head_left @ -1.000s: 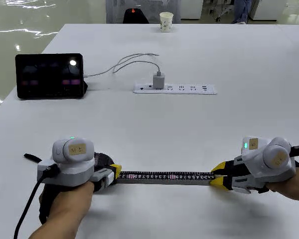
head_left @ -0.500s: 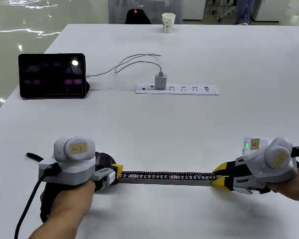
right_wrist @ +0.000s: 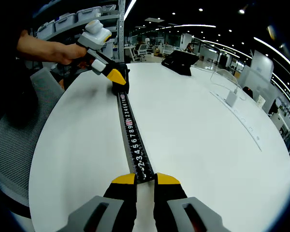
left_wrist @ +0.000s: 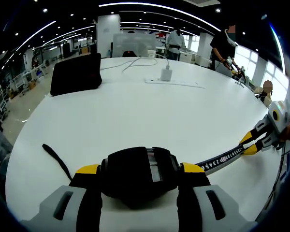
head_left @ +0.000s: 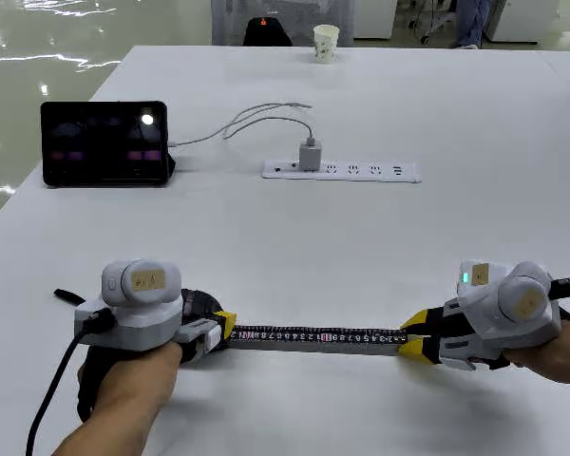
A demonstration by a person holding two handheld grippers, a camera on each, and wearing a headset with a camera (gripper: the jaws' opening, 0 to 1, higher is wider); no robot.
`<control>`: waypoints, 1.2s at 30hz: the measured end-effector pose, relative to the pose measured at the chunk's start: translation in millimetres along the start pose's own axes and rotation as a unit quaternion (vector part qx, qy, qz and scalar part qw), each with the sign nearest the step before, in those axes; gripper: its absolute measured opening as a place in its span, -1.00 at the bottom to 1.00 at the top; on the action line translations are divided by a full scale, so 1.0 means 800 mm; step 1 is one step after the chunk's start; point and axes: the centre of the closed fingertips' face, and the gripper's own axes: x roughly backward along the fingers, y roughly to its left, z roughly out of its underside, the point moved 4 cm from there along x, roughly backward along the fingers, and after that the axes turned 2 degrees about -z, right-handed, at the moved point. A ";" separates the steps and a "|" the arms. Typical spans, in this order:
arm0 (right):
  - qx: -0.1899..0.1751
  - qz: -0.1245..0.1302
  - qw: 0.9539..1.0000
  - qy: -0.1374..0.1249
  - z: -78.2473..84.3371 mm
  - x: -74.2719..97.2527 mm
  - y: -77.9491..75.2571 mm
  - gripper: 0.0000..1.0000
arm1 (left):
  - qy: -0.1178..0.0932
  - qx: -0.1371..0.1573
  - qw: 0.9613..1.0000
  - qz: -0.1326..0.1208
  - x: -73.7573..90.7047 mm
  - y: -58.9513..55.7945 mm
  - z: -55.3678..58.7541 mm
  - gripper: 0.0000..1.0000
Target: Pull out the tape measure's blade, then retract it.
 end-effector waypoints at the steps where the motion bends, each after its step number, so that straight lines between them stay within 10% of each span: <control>1: 0.000 0.000 1.000 -0.001 -0.001 -0.001 0.000 -0.83 | 0.000 0.000 1.000 0.001 0.000 0.000 0.000 0.14; 36: 0.003 -0.018 1.000 -0.017 -0.040 -0.036 0.011 -0.82 | -0.001 0.005 1.000 0.009 0.000 0.002 0.001 0.15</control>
